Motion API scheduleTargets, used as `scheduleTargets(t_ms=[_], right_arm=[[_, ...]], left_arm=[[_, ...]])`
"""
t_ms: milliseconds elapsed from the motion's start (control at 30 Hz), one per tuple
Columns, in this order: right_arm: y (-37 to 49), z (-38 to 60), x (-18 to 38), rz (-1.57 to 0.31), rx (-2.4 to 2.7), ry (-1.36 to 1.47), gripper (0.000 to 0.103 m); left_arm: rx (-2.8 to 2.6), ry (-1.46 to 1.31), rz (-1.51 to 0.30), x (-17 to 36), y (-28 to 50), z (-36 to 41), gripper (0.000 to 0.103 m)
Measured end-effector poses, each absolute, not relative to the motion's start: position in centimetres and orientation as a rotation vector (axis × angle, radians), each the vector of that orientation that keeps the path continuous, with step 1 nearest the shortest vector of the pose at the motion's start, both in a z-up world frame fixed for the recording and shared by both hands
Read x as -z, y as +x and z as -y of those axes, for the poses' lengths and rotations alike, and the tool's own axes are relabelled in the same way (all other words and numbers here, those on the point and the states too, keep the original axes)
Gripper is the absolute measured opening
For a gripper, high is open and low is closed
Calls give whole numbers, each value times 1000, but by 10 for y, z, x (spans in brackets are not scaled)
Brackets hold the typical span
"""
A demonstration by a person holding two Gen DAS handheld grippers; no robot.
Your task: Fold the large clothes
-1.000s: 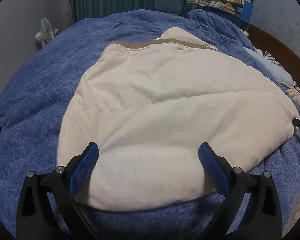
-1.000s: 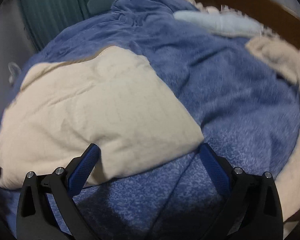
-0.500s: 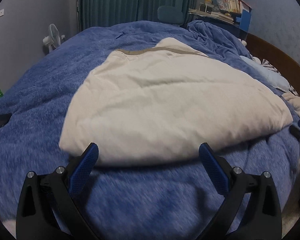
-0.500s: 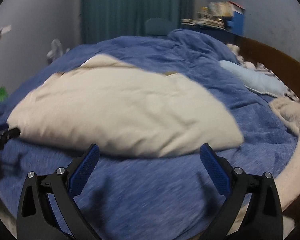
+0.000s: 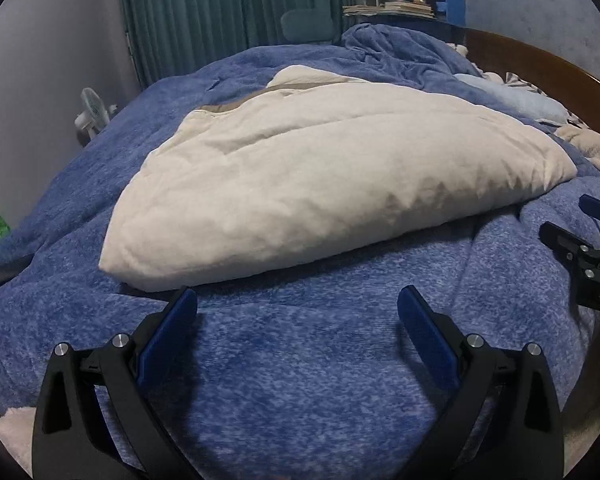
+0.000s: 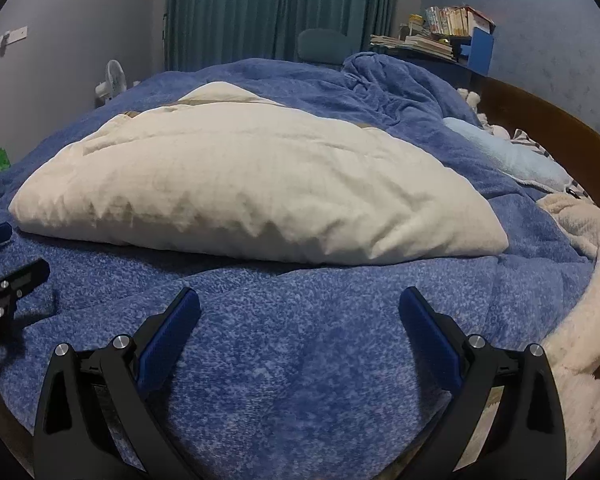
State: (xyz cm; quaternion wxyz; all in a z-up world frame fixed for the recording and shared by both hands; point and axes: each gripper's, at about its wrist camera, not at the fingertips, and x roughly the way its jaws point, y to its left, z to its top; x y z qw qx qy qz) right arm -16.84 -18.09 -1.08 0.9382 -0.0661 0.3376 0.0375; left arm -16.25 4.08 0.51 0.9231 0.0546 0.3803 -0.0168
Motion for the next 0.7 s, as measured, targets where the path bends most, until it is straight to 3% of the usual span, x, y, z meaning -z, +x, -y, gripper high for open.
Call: scheduleTargets(t_ms=[700], right_arm=[[-168, 181, 15, -698, -74, -134, 96]], left_arm=[[49, 96, -792, -1, -163, -40, 96]])
